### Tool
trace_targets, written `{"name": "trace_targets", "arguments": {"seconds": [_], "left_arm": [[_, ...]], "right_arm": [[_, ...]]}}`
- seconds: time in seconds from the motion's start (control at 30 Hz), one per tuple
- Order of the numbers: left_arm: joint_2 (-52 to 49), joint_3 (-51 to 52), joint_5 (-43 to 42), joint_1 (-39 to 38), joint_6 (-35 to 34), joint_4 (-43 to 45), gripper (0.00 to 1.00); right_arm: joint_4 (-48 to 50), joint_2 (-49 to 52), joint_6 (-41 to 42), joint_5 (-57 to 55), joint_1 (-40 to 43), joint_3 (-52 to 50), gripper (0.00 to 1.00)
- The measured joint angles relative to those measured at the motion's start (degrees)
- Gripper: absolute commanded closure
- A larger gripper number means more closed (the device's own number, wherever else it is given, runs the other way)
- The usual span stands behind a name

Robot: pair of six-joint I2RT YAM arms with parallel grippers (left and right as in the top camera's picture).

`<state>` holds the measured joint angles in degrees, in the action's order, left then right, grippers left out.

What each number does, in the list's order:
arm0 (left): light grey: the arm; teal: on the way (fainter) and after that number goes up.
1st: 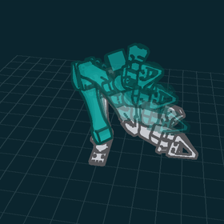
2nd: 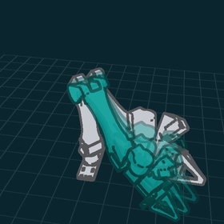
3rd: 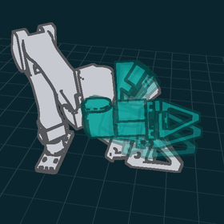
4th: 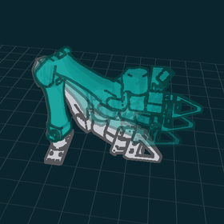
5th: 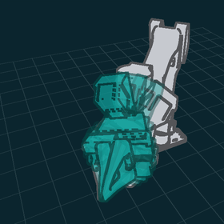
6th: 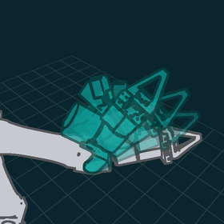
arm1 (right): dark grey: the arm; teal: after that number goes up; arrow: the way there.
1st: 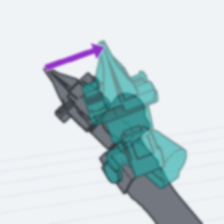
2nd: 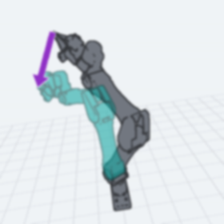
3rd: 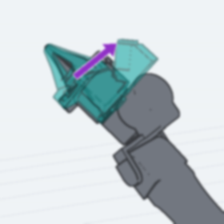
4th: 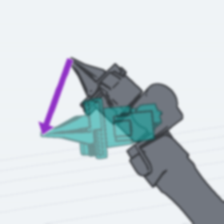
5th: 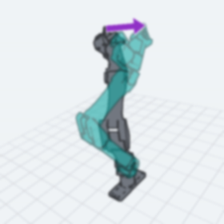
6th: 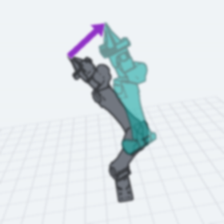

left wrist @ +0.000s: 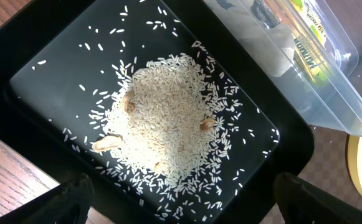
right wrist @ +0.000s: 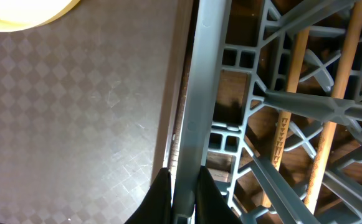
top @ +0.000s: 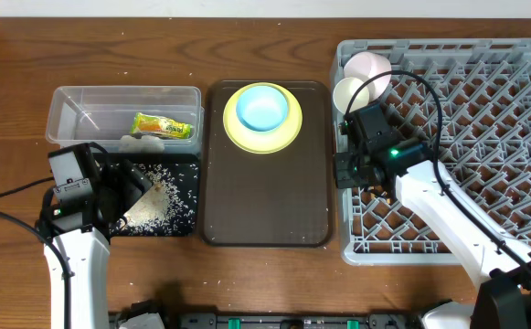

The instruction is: Sort waste into correct bins and load items into the dishwasher rack

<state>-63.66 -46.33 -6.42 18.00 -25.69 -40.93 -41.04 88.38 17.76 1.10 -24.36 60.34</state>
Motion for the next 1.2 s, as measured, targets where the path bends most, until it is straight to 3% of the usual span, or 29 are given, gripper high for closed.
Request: {"name": "trace_targets", "arguments": {"seconds": [0.5, 0.7, 0.9, 1.2], "left_arm": [[0.0, 0.0, 0.0, 0.0, 0.0, 0.0, 0.05], [0.0, 0.0, 0.0, 0.0, 0.0, 0.0, 0.05], [0.0, 0.0, 0.0, 0.0, 0.0, 0.0, 0.05], [0.0, 0.0, 0.0, 0.0, 0.0, 0.0, 0.05]], "right_arm": [[1.5, 0.1, 0.0, -0.3, -0.2, -0.1, 0.94], [1.2, 0.1, -3.0, -1.1, -0.5, 0.0, 0.81], [-4.1, 0.1, -7.2, -3.5, -1.2, 7.9, 0.67], [-2.1, -0.9, -10.6, -4.6, -1.2, 20.6, 0.66]]}}
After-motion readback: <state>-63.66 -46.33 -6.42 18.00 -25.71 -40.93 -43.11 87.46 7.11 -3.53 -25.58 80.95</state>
